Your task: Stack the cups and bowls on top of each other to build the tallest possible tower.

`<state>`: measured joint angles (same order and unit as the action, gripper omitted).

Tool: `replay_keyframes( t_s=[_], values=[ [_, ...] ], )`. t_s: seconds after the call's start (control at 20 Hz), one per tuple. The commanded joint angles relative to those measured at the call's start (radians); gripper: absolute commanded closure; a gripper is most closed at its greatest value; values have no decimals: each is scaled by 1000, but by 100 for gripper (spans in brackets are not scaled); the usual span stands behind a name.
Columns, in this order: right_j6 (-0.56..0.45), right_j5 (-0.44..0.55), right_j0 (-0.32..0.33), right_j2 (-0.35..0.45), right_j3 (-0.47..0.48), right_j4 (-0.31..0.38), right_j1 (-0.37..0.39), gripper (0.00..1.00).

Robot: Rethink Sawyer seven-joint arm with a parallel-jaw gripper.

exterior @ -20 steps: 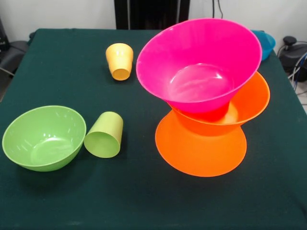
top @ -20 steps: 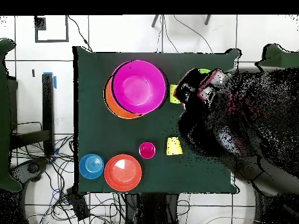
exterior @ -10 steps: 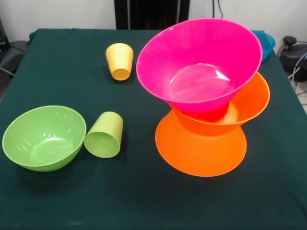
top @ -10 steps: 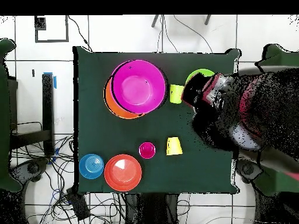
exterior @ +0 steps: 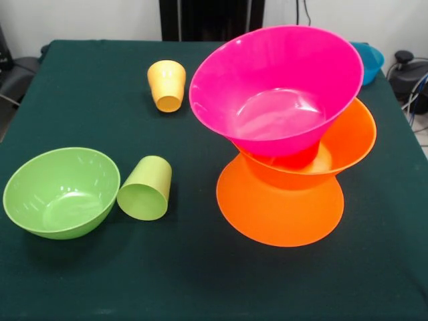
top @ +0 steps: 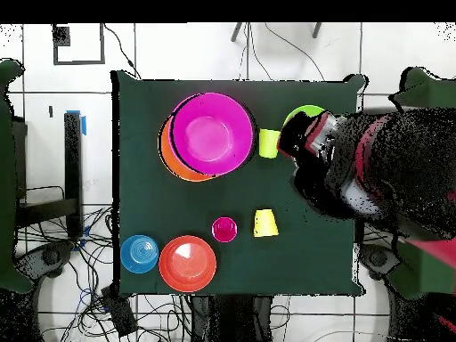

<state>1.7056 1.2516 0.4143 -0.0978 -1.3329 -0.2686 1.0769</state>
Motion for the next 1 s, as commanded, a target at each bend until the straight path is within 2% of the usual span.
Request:
replay_keyframes(
  t_s=[0.05,0.5,1.0],
  values=[
    [-319,-109,28,158,-183,46,-42,100],
    [-305,-144,66,219,-213,66,-44,100],
    [-305,-236,110,287,-274,76,-54,100]
  ],
)
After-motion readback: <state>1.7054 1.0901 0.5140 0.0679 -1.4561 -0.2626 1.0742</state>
